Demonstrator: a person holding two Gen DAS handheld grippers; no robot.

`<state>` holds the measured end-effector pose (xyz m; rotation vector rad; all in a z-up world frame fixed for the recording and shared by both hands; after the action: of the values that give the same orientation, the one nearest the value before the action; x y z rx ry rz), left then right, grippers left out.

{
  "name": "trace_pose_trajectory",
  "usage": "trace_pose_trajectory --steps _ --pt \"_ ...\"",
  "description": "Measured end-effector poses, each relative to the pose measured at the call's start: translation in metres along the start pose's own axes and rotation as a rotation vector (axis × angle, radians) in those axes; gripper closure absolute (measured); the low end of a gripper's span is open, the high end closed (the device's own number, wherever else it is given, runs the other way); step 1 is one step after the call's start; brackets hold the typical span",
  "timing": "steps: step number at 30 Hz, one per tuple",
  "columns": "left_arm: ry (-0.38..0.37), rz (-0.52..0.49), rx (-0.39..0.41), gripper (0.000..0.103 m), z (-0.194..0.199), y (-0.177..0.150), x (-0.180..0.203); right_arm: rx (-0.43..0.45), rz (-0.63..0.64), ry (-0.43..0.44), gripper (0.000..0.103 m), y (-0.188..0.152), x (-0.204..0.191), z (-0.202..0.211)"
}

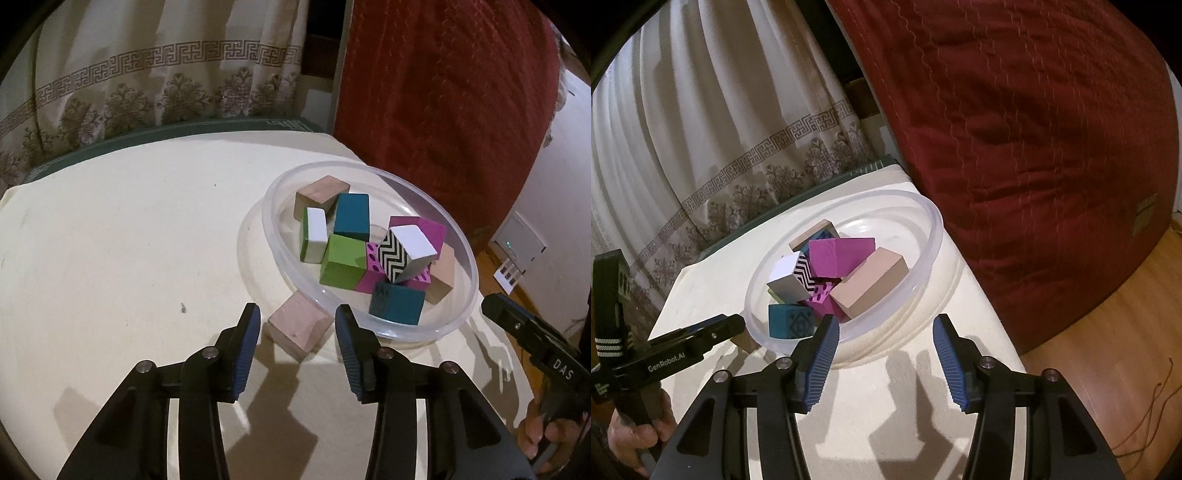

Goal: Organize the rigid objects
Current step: 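Carry the tan cube over the bowl and lower it in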

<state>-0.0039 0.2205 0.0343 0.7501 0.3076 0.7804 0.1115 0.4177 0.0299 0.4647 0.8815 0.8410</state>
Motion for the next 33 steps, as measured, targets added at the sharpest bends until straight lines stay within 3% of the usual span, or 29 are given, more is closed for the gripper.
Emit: trace_pose_trajectory --steps 7,16,26,33 --pt "-0.024 -0.043 -0.028 0.059 -0.006 -0.007 -0.001 -0.002 0.004 -0.004 0.046 -0.002 -0.001 0.002" --pt "-0.017 -0.168 -0.061 0.06 -0.026 0.0 0.009 -0.004 0.013 -0.015 0.046 -0.004 -0.004 0.0" --pt "0.022 -0.101 -0.04 0.063 -0.007 -0.006 -0.003 -0.008 0.012 -0.013 0.046 -0.004 -0.004 0.0" --pt "0.031 -0.078 0.047 0.063 0.02 0.019 -0.004 -0.001 0.008 -0.011 0.046 -0.003 -0.005 0.0"
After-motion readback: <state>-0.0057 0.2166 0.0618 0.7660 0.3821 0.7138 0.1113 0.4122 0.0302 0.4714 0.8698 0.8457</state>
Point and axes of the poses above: each gripper's, at about its wrist camera, not at the fingertips, and z roughly against the way its jaws point, x to its right, y to its top, the point moved 2 cm from there along -z, roughly the way its jaws point, and after that the axes turned 12 degrees about -z, right-handed, at the moved point
